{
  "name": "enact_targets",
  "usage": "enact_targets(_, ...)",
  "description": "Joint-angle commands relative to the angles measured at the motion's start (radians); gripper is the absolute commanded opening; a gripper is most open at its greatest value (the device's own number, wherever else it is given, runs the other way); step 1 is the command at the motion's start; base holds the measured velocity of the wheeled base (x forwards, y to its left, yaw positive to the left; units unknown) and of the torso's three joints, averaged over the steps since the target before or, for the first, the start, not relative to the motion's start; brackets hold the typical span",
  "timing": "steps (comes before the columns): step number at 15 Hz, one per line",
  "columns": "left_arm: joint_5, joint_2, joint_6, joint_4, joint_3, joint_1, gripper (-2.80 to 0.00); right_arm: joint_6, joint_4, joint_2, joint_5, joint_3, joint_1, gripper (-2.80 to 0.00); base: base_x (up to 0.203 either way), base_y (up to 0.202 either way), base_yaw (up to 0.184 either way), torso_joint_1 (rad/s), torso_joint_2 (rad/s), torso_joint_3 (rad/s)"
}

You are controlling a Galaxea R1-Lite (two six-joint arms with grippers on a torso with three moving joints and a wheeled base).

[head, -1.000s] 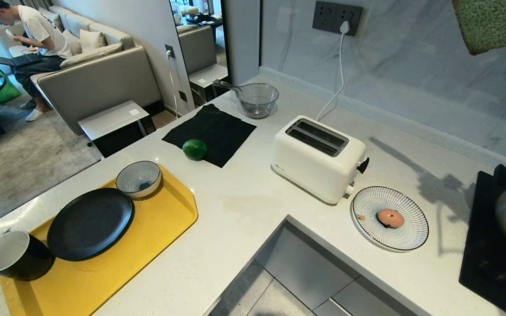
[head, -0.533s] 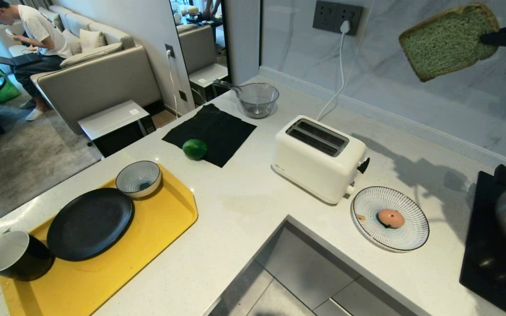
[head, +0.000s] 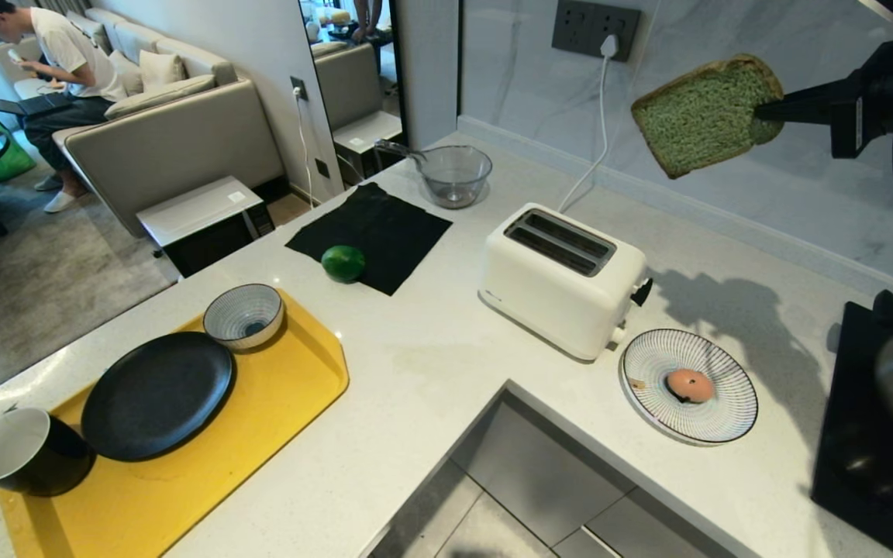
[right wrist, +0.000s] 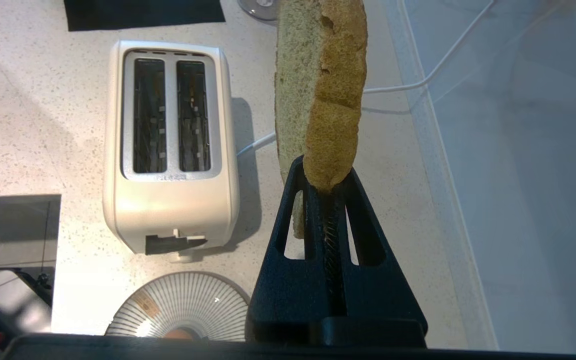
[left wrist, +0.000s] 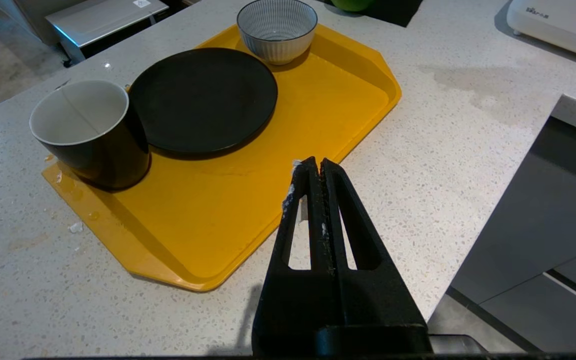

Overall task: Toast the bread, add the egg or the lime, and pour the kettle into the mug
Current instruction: Put the bread slices in the toaster

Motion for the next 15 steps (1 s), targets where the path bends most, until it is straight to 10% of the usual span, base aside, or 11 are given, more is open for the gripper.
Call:
enact_targets(1,0.001,-0.002,0.0,-0.001,0.015,0.0,-2.8,-0.004,0.004,-0.007,-0.018,-0.001,0.032,-2.8,0.0,0.0,0.0,-0.001,0.01,-0.087)
enact_targets(15,0.001,-0.002,0.0,-0.002,0.016,0.0,-2.8,-0.005,0.028,-0.022,-0.068,-0.005,0.102,-2.8,0.0,0.0,0.0,0.002,0.0,-0.088)
